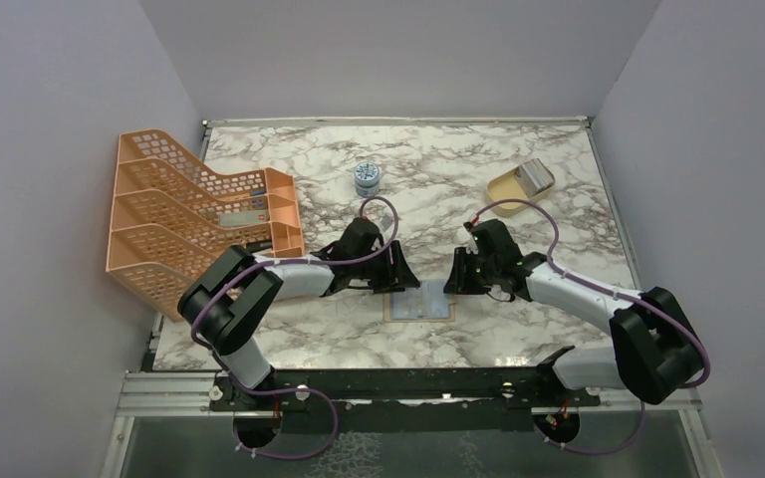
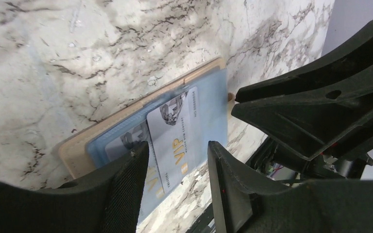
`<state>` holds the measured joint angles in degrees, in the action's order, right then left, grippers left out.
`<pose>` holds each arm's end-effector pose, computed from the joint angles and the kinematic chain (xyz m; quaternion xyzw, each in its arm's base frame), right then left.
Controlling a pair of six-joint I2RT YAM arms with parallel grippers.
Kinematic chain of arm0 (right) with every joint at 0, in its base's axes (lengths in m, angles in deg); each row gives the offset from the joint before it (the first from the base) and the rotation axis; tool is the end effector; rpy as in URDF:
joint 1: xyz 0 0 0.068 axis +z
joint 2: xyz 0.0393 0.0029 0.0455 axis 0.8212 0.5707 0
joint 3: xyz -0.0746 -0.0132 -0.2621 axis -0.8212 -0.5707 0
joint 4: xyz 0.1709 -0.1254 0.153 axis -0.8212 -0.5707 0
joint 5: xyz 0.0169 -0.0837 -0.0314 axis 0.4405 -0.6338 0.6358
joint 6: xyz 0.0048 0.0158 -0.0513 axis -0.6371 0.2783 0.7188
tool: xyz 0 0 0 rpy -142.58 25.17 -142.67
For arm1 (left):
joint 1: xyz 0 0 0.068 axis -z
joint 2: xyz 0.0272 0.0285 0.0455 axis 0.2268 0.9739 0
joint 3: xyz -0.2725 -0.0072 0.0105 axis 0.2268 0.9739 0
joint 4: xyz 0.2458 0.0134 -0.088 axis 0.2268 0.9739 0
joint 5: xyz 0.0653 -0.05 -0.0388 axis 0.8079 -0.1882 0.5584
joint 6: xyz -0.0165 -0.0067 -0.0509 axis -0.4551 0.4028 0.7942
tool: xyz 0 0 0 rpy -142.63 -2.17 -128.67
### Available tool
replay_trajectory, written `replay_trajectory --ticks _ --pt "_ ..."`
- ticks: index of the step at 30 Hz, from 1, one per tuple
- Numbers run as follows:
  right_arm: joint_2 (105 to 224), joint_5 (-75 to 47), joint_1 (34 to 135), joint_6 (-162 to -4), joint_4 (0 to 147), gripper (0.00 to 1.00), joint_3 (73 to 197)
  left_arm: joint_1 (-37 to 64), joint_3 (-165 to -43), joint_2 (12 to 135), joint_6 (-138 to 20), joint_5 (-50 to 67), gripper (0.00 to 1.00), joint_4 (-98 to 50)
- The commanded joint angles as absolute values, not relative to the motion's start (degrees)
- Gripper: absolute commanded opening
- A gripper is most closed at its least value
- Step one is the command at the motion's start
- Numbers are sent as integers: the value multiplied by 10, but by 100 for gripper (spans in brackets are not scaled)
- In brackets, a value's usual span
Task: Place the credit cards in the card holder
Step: Insert the credit card into the card holder.
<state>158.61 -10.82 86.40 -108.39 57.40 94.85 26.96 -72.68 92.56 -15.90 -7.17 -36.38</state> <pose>0.2014 0.1296 0.1656 -0.0174 0.9547 0.2242 0.1951 0.2332 -0.2150 0.1455 -0.0228 0.8891 -0.4336 0.1450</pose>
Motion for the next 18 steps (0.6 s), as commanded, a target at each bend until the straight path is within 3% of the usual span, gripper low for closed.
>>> replay_trajectory --ticks 1,18 --pt "1592 -107 868 -1092 583 26 935 286 -722 911 -161 -51 50 -353" --pt "1595 -93 868 -1096 606 26 915 312 -732 946 -141 -50 51 -372"
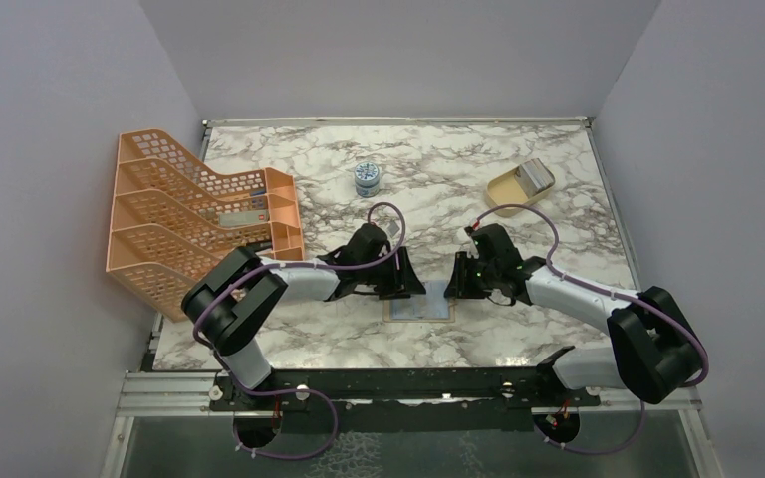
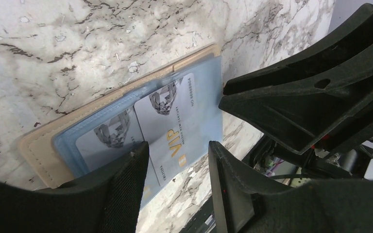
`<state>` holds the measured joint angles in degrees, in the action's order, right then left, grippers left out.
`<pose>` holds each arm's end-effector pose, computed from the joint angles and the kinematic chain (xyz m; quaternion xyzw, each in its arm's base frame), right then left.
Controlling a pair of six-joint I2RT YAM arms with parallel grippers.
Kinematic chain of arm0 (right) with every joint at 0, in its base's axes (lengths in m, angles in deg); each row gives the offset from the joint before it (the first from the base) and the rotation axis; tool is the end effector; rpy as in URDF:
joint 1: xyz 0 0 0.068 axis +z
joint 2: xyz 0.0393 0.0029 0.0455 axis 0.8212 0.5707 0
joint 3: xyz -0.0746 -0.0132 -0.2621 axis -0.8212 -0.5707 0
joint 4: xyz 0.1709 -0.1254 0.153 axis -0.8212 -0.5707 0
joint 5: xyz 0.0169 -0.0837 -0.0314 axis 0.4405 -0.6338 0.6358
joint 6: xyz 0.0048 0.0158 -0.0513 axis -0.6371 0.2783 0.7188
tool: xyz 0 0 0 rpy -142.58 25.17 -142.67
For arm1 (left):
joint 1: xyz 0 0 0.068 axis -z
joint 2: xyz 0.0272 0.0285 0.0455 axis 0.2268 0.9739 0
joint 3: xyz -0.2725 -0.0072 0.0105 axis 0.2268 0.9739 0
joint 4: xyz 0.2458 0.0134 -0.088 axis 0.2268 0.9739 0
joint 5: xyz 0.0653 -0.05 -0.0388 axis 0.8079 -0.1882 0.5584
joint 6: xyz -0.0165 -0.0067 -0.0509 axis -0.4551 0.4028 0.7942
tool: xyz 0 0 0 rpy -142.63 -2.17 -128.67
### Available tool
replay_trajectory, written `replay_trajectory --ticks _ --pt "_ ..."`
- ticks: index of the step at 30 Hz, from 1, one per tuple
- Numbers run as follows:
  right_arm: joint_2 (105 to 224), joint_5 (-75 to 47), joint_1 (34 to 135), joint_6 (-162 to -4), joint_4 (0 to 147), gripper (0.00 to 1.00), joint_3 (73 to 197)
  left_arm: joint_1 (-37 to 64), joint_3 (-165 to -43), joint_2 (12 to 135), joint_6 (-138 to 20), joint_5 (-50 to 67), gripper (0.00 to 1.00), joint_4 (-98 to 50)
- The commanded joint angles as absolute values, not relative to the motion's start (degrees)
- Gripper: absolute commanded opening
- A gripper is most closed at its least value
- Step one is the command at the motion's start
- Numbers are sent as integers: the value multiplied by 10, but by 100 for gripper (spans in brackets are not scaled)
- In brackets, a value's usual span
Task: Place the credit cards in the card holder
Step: Insert the credit card into the card holder.
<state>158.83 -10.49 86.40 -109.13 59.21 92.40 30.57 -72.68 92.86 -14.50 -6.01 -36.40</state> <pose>0.1963 0.1268 0.1546 -0.0114 0.9566 0.2241 0.1859 0.2199 -0.2290 0.1438 -0.0106 0.8917 -0.4329 0.1318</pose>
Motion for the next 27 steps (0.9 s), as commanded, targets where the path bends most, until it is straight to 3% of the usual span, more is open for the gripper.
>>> replay_trajectory --ticks 1,27 --pt "1595 -92 868 -1097 607 26 914 313 -735 948 -141 -51 51 -372" --pt "1592 -83 868 -1098 623 26 909 347 -781 973 -123 -70 50 -417"
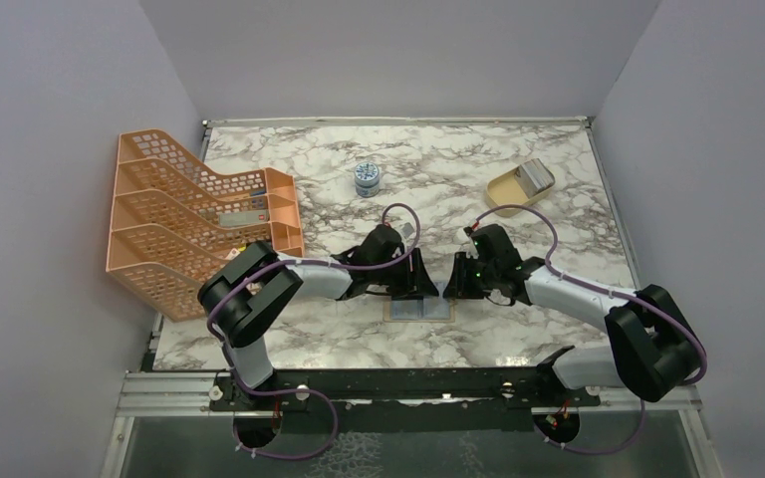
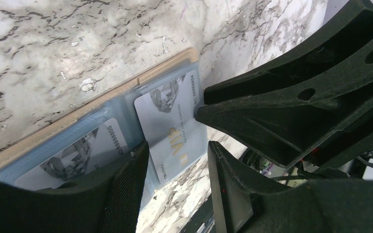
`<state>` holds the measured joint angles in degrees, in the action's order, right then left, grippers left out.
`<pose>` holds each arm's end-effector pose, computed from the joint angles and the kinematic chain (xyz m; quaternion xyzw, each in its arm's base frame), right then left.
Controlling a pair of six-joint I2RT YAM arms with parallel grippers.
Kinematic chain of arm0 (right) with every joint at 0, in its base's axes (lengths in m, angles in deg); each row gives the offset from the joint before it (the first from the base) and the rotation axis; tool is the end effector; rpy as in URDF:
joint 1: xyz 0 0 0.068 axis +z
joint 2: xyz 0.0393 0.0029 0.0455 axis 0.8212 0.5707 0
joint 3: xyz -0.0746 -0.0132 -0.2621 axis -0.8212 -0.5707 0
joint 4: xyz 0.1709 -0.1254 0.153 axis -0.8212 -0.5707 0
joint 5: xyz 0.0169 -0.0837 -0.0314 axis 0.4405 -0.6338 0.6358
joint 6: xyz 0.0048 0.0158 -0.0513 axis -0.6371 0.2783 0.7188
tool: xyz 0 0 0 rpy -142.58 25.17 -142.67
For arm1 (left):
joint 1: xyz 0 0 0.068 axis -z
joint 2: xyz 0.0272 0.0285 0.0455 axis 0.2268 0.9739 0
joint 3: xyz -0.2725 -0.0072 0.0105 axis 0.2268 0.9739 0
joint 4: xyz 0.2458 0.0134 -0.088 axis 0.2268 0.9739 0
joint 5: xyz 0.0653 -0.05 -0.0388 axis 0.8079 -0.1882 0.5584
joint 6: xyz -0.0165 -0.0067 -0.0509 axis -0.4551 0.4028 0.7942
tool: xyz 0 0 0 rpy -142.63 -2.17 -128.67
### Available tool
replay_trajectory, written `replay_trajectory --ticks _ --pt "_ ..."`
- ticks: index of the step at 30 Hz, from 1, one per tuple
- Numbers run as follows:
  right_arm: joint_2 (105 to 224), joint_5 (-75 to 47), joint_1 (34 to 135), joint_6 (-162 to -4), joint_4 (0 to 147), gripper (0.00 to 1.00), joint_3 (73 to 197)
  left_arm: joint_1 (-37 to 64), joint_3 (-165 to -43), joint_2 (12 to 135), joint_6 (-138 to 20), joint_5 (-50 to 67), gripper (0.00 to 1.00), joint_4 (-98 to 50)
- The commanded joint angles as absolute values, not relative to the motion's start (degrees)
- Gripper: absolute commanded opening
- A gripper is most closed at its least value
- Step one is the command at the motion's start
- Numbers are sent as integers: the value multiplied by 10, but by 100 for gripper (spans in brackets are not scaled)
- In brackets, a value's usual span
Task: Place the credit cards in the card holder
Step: Insert the credit card into the card holder, then turn over the card slot in the card holder.
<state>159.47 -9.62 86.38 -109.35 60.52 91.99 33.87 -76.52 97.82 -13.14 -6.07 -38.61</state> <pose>0.1969 0.1276 0.1517 -0.0117 0.9553 0.2315 0.1833 0.2205 -0.2565 0.1387 0.0067 0.8879 -0.4443 0.1195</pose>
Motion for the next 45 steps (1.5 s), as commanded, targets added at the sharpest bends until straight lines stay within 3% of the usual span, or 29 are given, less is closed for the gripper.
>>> replay_trajectory --ticks 1,15,29,45 --pt "1590 -79 868 -1098 633 26 905 348 -781 976 -121 -70 50 -422" --pt "1568 -97 869 -1101 604 26 910 350 -759 959 -118 -60 51 -435" --pt "1535 -88 875 -1112 570 26 938 303 -758 863 -197 -1 60 -276" --pt "1636 -74 959 -1178 633 24 987 224 -655 815 -158 -125 62 -391"
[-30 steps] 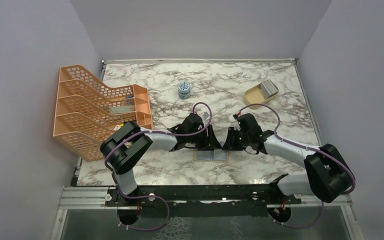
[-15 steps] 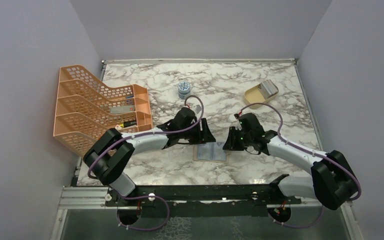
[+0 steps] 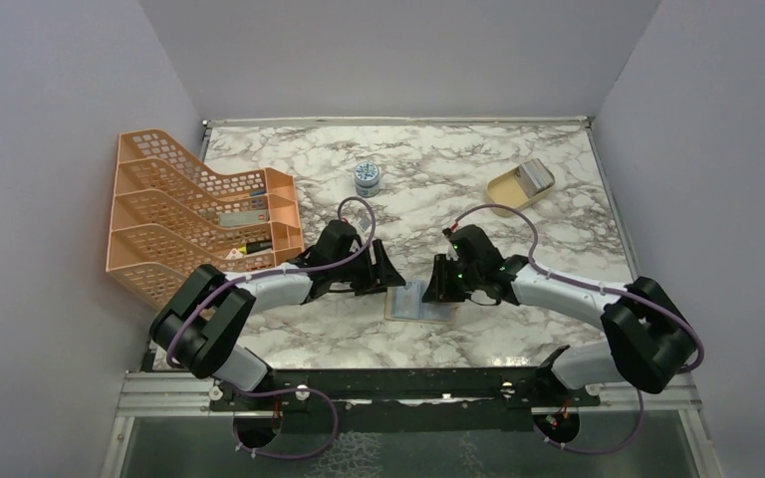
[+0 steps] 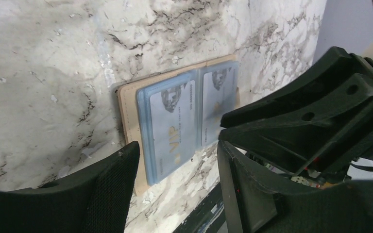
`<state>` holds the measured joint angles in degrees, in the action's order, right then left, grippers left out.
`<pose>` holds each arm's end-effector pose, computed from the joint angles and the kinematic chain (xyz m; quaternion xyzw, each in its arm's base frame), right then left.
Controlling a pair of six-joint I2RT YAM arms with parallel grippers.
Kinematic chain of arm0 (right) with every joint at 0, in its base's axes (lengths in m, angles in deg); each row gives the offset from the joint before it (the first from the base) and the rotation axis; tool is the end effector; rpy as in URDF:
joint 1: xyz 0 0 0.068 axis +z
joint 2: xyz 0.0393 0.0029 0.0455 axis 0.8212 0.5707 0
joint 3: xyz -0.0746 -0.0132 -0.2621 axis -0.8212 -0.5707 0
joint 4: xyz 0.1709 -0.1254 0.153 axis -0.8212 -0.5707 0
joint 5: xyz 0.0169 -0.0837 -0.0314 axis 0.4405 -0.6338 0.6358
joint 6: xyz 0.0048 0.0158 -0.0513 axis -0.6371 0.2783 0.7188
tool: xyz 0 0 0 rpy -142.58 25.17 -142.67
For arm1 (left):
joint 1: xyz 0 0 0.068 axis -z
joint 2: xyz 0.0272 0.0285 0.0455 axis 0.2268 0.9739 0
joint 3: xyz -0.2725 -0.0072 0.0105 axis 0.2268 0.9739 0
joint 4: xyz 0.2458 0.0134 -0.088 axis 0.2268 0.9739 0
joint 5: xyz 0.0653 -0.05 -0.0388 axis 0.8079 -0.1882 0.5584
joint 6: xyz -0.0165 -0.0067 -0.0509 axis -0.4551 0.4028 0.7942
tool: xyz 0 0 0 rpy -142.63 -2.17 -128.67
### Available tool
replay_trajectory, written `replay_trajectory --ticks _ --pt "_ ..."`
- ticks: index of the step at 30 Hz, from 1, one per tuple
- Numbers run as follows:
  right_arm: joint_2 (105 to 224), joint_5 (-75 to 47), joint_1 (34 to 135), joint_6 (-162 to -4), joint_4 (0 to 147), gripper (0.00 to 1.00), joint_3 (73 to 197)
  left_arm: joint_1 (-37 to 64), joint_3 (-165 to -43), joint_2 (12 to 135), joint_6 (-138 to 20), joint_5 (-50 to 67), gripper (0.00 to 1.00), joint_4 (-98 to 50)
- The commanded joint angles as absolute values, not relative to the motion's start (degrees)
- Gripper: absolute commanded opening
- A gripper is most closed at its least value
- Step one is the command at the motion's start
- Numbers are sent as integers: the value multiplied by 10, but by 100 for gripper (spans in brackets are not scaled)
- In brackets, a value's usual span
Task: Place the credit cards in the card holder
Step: Turn over the card slot in the card holder.
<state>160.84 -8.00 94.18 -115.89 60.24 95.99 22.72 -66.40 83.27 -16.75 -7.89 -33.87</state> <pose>0.1890 0.1636 0.1659 -0.0285 0.9478 0.2746 0.1596 0.2206 -0.1776 0.1568 -0.0453 0.8855 -0.4327 0.1628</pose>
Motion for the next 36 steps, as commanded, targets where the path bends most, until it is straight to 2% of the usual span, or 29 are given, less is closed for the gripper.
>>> replay_trajectory --ticks 1,18,36 --pt "1642 -77 961 -1178 634 24 992 224 -655 815 -159 -127 62 -392" --pt "1716 -114 964 -1163 645 12 980 223 -650 845 -162 -124 62 -407" --pt "1714 -110 964 -1162 656 10 968 223 -652 881 -158 -131 62 -429"
